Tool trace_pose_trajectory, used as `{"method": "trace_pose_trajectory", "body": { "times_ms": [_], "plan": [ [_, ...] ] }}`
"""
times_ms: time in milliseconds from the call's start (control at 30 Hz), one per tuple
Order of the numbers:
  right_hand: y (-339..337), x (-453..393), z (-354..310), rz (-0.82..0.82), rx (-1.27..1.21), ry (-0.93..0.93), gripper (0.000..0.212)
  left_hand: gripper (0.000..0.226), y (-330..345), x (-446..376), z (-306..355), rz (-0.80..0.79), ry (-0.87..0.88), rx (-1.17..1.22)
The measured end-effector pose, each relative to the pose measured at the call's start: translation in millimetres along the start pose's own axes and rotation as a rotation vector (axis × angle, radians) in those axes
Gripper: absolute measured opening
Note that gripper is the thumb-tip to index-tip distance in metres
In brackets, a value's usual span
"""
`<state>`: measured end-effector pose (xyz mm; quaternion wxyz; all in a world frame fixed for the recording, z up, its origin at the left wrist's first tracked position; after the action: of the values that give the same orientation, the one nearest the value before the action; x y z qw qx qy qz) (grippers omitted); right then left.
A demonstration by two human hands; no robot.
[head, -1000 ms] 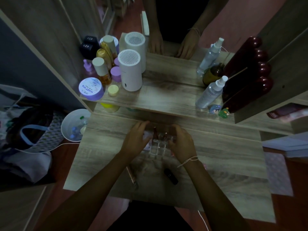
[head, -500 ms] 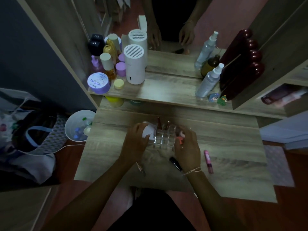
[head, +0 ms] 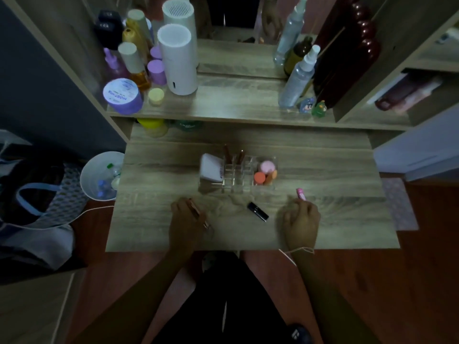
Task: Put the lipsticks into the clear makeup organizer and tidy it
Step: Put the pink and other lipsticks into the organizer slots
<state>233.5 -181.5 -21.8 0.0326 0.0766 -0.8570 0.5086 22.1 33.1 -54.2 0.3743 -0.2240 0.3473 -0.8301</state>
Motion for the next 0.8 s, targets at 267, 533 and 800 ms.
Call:
{"method": "trace_pose_trajectory", "body": {
  "times_ms": [267, 533, 800],
  "plan": [
    [5.7, -28.9, 11.6, 0.014, 0.102, 0.114, 0.034, 0.073, 12.8, -3.4, 14.3, 0.019, -0.026, 0.063],
    [17.9, -39.1, 6.9, -0.104, -0.035, 0.127, 0.043, 0.062, 13.7, -5.8, 15.5, -0.049, -0.013, 0.036],
    [0.7, -51.7, -14.1, -0.196, -0.241, 0.188, 0.042, 0.057, 8.8, -15.6, 28.0, -0.083, 0.1, 0.109]
  ]
}}
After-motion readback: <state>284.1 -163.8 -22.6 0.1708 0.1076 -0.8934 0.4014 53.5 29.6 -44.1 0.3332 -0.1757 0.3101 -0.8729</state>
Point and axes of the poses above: each hand's wrist, its own x-axis away from the middle knuckle, its own y-axis out of the palm, z = x × y, the point moved 6 cm from there along -x, towards the middle knuckle, and after that the axes turned 15 degrees about y, right-handed, at the moved point
